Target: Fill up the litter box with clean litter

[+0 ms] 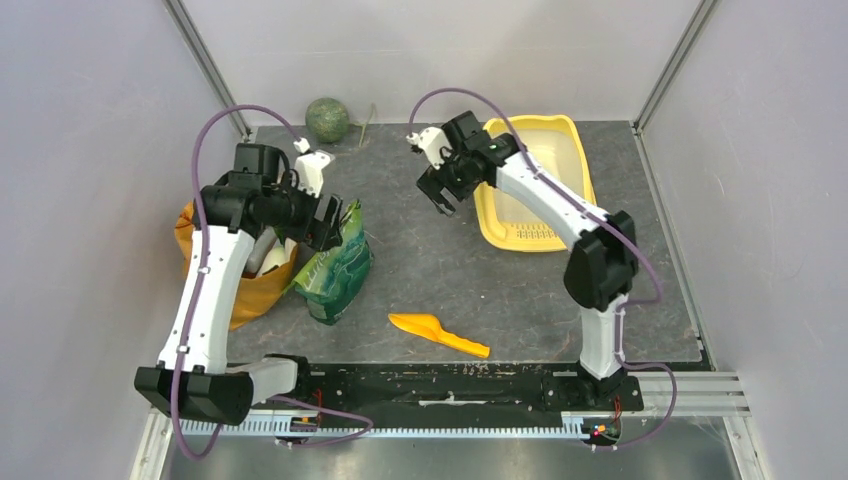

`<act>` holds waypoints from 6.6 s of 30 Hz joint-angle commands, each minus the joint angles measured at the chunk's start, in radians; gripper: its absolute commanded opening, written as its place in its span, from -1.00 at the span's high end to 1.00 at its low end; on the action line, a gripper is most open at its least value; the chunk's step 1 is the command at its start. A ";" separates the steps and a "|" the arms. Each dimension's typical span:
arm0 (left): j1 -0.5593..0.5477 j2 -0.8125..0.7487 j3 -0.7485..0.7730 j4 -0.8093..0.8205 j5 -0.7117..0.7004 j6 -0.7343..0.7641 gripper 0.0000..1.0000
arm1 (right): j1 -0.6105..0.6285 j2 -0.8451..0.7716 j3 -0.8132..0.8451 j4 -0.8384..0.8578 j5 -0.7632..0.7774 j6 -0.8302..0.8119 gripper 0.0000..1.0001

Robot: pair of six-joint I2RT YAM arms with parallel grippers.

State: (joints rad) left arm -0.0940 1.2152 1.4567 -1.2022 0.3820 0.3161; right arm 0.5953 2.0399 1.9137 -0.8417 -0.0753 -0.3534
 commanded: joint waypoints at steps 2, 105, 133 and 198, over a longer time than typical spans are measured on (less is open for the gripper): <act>-0.053 0.023 -0.030 0.028 -0.130 0.065 -0.74 | -0.004 -0.192 -0.076 -0.037 -0.181 0.093 -0.98; -0.230 0.158 -0.141 0.314 0.301 0.758 0.96 | 0.131 -0.566 -0.799 0.995 -0.581 0.033 -0.55; -0.213 0.164 -0.143 0.314 0.330 0.745 0.96 | 0.183 -0.468 -0.801 1.067 -0.482 -0.029 -0.03; -0.161 0.174 -0.168 0.313 0.334 0.737 0.96 | -0.036 -0.973 -0.913 0.265 -0.522 -0.135 1.00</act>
State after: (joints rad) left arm -0.2676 1.4124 1.2434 -0.9436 0.6411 1.0954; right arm 0.5724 1.0962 1.0855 -0.2947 -0.6231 -0.3828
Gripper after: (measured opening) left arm 0.043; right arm 0.322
